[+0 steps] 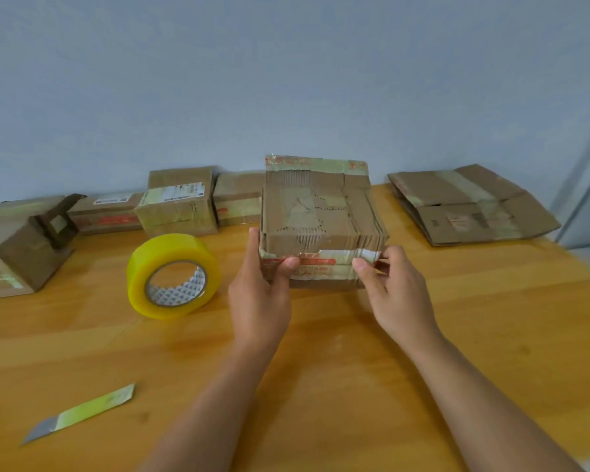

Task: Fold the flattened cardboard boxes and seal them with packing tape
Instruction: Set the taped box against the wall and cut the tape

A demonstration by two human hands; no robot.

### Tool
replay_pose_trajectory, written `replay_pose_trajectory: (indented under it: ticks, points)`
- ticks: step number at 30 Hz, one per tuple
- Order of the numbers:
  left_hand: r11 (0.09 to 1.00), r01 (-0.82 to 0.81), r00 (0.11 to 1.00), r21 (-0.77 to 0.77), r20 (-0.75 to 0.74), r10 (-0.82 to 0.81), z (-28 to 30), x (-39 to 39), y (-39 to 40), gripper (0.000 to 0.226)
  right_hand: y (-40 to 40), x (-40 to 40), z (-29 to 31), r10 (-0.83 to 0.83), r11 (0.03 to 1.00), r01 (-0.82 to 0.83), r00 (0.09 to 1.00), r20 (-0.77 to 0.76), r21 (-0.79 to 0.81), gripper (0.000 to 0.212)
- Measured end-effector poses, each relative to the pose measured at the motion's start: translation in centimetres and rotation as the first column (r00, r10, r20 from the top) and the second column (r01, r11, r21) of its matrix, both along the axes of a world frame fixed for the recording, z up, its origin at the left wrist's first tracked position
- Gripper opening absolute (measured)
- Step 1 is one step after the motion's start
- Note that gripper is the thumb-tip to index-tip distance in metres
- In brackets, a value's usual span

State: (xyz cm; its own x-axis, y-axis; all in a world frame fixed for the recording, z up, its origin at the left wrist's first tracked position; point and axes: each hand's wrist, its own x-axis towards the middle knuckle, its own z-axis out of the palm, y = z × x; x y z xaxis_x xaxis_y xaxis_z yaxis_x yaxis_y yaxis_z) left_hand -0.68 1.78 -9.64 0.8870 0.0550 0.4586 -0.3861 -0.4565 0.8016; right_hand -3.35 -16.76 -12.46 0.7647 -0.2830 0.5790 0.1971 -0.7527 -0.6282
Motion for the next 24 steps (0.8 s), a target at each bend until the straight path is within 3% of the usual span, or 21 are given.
replay_pose_trajectory:
  ticks: [10,17,21,24]
  points:
    - [0.996,0.061,0.998,-0.069,-0.014,-0.062,-1.5,0.7,-0.3,0.068,-0.6,-0.4,0.1,-0.06,0.993,0.067,0.995,0.083,-0.097,0.047]
    - [0.996,0.054,0.972,0.074,-0.233,-0.036,-2.4,1.7,0.8,0.034,-0.2,-0.1,-0.5,-0.154,0.943,0.088,0.97,-0.188,-0.32,0.037]
    - [0.989,0.053,0.96,0.137,-0.28,-0.013,-2.4,1.5,1.0,0.037,-0.1,-0.4,-0.4,-0.161,0.955,0.101,0.967,-0.2,-0.279,0.035]
    - [0.987,0.073,0.957,0.14,-0.288,-0.03,-2.5,1.2,0.8,0.063,0.2,-0.5,-0.3,-0.147,0.978,0.11,0.966,-0.212,-0.175,0.041]
